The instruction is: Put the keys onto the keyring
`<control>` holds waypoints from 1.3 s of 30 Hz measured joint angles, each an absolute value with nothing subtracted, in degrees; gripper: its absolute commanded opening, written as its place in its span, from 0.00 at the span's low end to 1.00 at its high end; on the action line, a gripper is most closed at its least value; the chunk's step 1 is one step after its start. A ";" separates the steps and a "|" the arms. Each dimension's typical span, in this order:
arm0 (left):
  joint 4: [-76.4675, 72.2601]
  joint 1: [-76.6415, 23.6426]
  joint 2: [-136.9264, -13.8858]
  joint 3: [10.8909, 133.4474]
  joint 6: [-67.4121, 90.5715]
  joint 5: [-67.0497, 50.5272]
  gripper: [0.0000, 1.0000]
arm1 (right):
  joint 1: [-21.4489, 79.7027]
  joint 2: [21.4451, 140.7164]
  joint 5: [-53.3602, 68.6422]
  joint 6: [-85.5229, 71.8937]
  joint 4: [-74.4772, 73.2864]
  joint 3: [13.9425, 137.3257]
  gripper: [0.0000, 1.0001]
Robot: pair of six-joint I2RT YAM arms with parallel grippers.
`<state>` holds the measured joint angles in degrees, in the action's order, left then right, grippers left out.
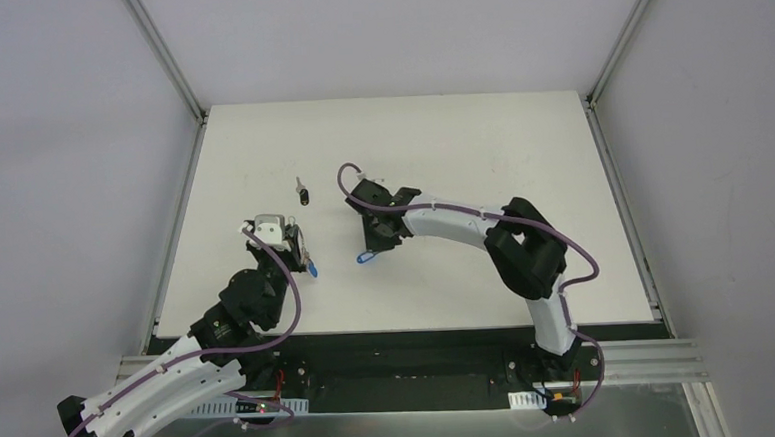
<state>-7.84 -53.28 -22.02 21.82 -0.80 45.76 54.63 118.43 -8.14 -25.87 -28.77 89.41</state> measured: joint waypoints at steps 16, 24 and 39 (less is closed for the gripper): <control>-7.86 -53.28 -23.35 21.82 -0.80 44.82 0.00 | 54.63 101.54 -4.99 -16.84 -31.86 69.93 0.41; -7.88 -53.28 -23.79 21.82 -0.80 43.99 0.00 | 54.63 97.76 -5.32 -17.61 -32.08 68.71 0.41; -7.90 -53.28 -24.05 21.82 -0.80 43.97 0.00 | 56.47 101.10 -6.90 -19.40 -29.41 69.43 0.40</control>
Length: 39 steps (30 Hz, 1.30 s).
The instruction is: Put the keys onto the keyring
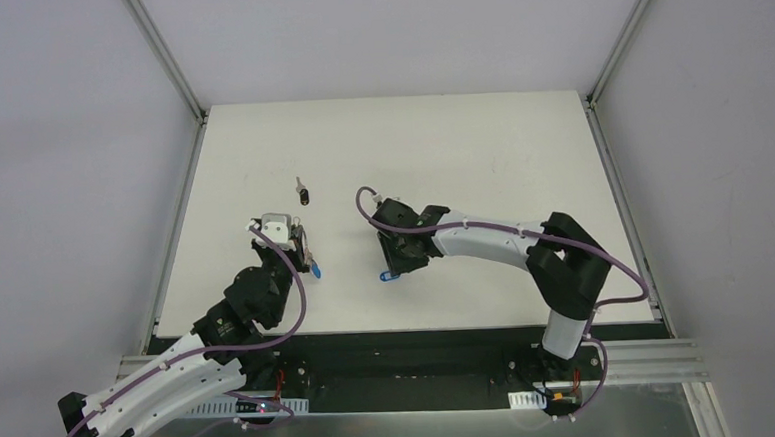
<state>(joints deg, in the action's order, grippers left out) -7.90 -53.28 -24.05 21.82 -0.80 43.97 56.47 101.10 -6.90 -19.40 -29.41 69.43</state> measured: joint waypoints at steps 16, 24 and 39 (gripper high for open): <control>-8.27 -53.28 -24.40 21.82 -0.82 43.99 0.00 | 56.66 106.30 -9.89 -17.17 -28.47 72.40 0.35; -8.27 -53.28 -25.21 21.82 -0.82 43.97 0.00 | 57.63 106.85 -10.09 -16.43 -28.34 72.75 0.32; -8.34 -53.30 -25.69 21.85 -0.82 43.97 0.00 | 58.02 108.20 -11.70 -15.81 -28.86 73.73 0.19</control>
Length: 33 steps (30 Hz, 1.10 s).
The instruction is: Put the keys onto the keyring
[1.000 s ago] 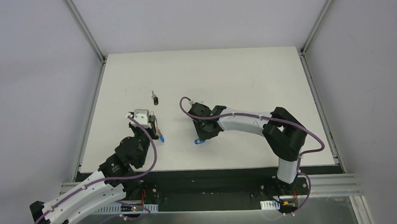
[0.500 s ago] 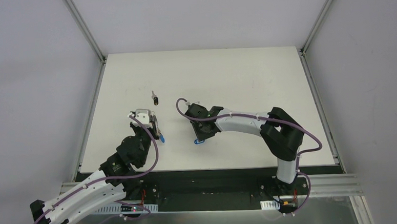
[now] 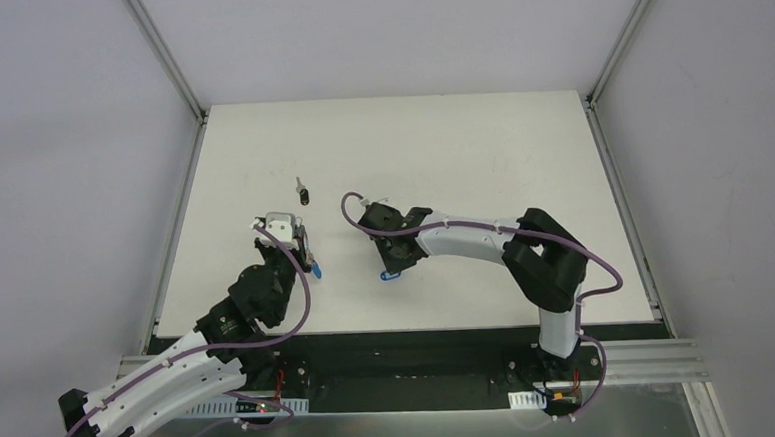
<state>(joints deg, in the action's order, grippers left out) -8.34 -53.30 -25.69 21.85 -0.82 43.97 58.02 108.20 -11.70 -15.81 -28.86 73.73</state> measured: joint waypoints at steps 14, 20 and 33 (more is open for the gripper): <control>-8.36 -53.28 -25.76 21.82 -0.82 43.97 0.00 | 58.17 107.92 -14.74 -15.33 -28.77 73.95 0.00; -8.34 -53.28 -25.76 21.82 -0.82 43.86 0.00 | 58.17 101.23 -15.64 -15.38 -28.25 69.06 0.00; -9.87 -53.28 -24.53 21.82 -1.15 34.72 0.00 | 55.18 78.04 -3.51 -14.46 -18.87 57.91 0.00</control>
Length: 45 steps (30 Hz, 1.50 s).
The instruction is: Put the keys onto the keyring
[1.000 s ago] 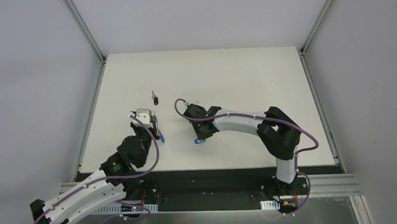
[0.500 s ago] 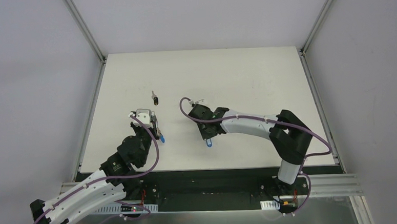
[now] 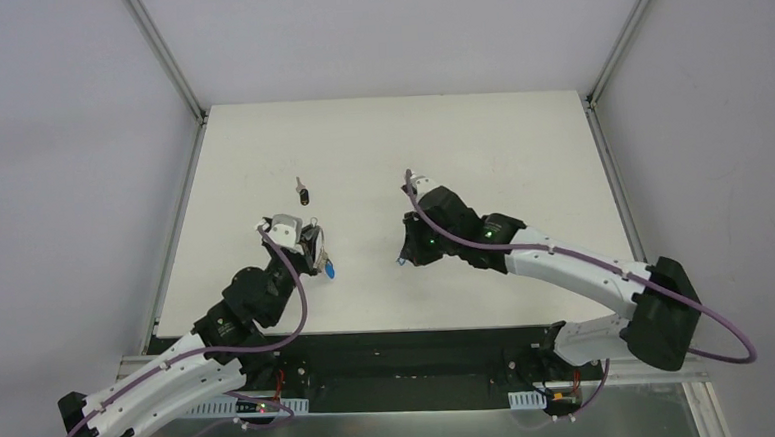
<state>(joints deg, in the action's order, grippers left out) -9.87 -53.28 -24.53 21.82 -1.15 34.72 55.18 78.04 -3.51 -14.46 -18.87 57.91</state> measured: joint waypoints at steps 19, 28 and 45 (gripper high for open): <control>-18.26 -53.30 -19.40 17.34 -5.21 12.71 0.00 | 48.86 65.63 30.89 -30.79 4.45 49.50 0.00; -23.92 -53.30 -17.61 14.24 -6.87 5.76 0.00 | 48.84 67.55 33.58 -43.86 21.96 44.58 0.00; -35.42 -53.32 -19.18 10.63 -9.17 -0.16 0.00 | 48.84 74.35 33.91 -62.11 47.99 37.76 0.00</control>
<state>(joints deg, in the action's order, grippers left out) -35.42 -53.32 -19.18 10.63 -9.17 -0.16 48.84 74.35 33.91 -62.11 47.99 37.76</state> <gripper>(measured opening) 0.033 0.004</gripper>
